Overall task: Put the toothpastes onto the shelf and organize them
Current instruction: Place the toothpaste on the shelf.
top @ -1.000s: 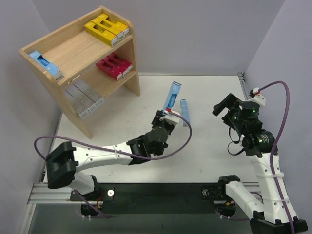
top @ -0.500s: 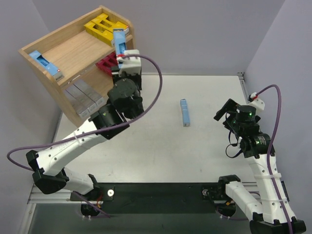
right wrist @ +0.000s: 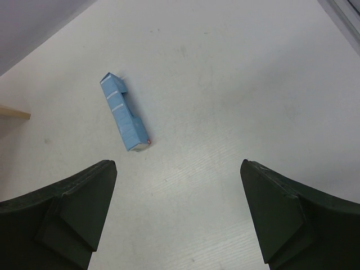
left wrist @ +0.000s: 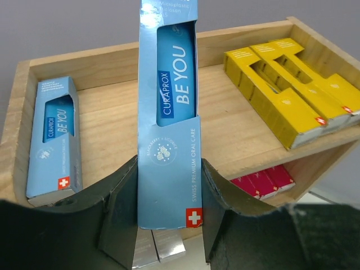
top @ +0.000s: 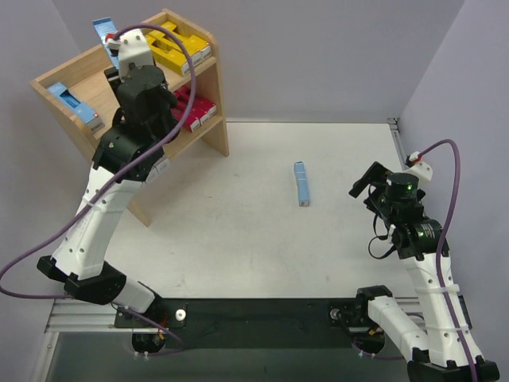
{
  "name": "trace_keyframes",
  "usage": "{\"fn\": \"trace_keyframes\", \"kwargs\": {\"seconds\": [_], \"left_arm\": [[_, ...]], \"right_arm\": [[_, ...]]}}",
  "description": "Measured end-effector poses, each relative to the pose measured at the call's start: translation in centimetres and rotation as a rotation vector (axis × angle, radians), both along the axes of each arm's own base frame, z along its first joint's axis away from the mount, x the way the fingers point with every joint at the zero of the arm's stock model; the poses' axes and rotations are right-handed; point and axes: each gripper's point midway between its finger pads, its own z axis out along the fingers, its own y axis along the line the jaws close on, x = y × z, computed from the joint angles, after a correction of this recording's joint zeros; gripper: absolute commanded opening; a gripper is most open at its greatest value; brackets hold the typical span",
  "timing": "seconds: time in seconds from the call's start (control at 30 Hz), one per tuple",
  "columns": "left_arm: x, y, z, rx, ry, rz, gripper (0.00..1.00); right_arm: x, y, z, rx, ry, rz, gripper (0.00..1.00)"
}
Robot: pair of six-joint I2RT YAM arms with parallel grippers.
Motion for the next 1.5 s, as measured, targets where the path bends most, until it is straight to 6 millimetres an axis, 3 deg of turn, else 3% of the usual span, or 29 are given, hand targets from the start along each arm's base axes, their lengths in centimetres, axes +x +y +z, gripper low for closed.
{"fn": "trace_keyframes", "kwargs": {"seconds": [0.1,0.3,0.53,0.73,1.07,1.2,1.33,1.5], "left_arm": [[0.6,2.0,-0.3,-0.036,0.019,0.032,0.16],[1.4,3.1,-2.5,-0.069,0.093,0.026,0.14],[1.5,6.5,-4.7,-0.107,0.155,0.099,0.13],[1.3,7.0,-5.7,-0.125,0.184,0.114,0.19],[1.4,8.6,-5.7,-0.132,0.165,0.189,0.25],[1.7,8.9,-5.7,-0.128,0.158,0.208,0.36],[1.9,9.1,-5.6,-0.124,0.152,0.223,0.58],[2.4,8.8,-5.3,-0.13,0.134,0.211,0.71]], "right_arm": [[-0.4,-0.1,-0.3,0.0,0.0,-0.001,1.0],[-0.6,-0.1,-0.6,0.0,0.005,0.001,1.0],[-1.2,0.2,-0.2,0.0,-0.021,0.018,1.0],[-2.0,0.8,-0.6,-0.022,-0.024,0.057,1.0],[-2.5,1.0,-1.3,-0.043,-0.018,0.081,1.0],[-2.6,1.0,-1.5,-0.045,-0.012,0.082,0.99],[-2.6,1.1,-1.6,-0.046,-0.01,0.087,0.99],[-2.6,1.1,-1.7,-0.047,-0.007,0.088,0.99]]}}
